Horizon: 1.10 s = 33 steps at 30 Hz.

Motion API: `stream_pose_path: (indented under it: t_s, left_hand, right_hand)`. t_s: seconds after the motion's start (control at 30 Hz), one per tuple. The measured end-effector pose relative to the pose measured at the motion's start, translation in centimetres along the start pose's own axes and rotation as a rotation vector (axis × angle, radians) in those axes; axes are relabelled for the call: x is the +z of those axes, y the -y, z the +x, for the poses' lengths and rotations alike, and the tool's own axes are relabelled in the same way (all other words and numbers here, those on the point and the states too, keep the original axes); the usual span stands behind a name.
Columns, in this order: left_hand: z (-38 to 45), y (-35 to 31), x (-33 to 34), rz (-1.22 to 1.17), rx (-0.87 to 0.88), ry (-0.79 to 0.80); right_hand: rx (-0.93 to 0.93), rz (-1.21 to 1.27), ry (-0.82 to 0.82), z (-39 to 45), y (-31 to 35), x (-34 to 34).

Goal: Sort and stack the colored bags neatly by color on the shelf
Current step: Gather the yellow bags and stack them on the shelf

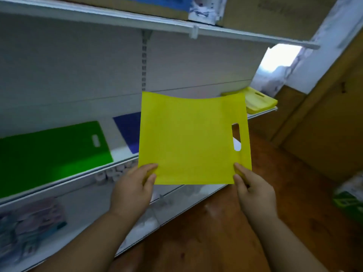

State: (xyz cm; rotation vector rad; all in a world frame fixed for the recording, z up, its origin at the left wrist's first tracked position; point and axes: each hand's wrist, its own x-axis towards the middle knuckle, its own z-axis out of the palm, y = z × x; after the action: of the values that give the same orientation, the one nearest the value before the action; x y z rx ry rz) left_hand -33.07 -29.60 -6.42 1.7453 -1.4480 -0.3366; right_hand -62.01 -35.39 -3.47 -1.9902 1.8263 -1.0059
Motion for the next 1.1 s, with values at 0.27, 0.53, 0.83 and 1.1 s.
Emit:
stream_pose_path:
  t_s: [0.27,0.53,0.83,1.1]
  left_hand:
    - [6.7,-9.1,13.4,0.087,0.147,0.097]
    - [17.6,-11.2,24.0,0.092,0.165,0.162]
    - [28.4,-19.6,37.4,0.059,0.267,0.272]
    - [32.7,-25.4,48.2,0.122,0.131,0.213]
  right_hand:
    - [0.104,-0.028,-0.062,7.7,-12.9,-6.0]
    - [0.188,-0.041,-0.039,18.0,-20.6,-4.8]
    - [0.287,-0.163,-0.139,28.6,-30.9,-8.9]
    - [0.161,-0.136,0.013,41.1,-42.5,-10.4]
